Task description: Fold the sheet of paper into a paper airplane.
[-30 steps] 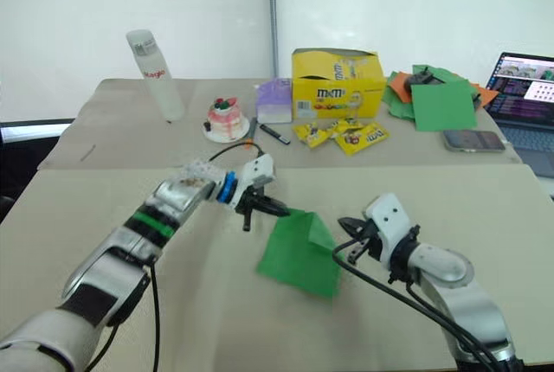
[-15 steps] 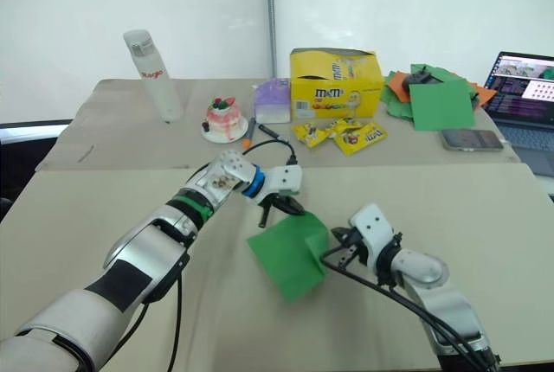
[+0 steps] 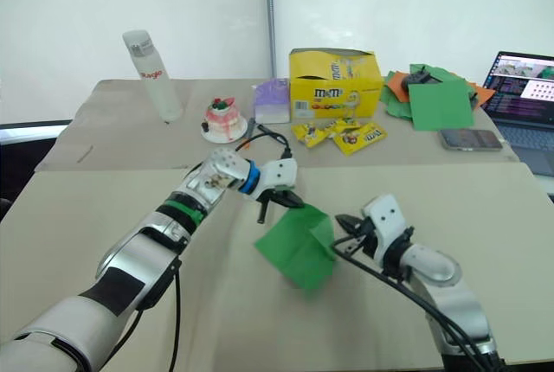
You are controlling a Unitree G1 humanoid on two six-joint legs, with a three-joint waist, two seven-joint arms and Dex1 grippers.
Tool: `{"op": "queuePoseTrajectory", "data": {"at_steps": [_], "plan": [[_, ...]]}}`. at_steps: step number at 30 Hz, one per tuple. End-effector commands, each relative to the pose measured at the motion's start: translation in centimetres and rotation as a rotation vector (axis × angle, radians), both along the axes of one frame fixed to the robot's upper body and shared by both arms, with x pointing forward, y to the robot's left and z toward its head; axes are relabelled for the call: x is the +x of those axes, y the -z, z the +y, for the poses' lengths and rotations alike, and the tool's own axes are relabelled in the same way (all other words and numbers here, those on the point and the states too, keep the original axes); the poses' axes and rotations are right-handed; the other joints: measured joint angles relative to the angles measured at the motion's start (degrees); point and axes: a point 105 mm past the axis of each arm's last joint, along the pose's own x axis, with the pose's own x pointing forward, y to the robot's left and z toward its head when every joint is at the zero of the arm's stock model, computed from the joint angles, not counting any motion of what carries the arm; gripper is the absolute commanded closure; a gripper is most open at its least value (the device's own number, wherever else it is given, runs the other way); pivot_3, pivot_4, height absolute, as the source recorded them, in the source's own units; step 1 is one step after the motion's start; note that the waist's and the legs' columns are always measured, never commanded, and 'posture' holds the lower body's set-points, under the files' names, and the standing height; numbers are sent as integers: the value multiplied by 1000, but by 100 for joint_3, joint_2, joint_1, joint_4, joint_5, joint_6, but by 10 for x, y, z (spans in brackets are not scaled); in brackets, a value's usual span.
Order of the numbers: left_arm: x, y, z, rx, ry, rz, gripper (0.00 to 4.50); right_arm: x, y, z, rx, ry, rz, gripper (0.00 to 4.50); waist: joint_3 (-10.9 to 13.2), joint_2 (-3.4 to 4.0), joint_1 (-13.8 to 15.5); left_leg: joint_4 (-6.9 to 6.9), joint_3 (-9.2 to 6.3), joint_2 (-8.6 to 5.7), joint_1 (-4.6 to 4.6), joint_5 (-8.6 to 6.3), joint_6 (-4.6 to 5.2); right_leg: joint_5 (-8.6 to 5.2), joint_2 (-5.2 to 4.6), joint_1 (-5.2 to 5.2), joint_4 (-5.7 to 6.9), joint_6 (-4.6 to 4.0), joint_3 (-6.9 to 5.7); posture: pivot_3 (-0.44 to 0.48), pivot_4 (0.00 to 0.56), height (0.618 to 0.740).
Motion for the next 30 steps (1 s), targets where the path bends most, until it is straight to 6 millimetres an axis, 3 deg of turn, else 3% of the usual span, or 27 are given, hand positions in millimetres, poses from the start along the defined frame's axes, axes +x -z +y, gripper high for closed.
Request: {"op": "queuePoseTrajectory", "data": {"at_steps": [1,8,16,23,30], "plan": [[6,-20,0,-24,-9,-44,4490,3,-21,-1,-10,-14,-83,4500,0,0,-3,2,0,0,0,0,0,0,0,0,1,0,-1,0,150,740],[5,-13,-4,-23,-29,-24,4490,-4,-1,22,-15,-107,-14,4500,0,0,-5,5,0,0,0,0,0,0,0,0,3,0,-2,0,150,740],[3,-6,-3,-7,-33,-31,4490,-7,33,20,-119,-72,79,4500,-1,1,-7,7,0,-1,0,0,0,0,0,-1,2,0,-2,0,150,740],[-20,4,-10,-25,9,7,4490,-8,40,21,-120,-66,102,4500,-4,4,-18,9,-1,1,5,0,0,0,-1,2,4,0,-3,0,150,740],[-29,13,-10,5,-20,-27,4490,-6,36,21,-112,-60,92,4500,-3,3,-8,14,-1,2,6,0,0,0,0,2,3,0,-3,0,150,740]]}}
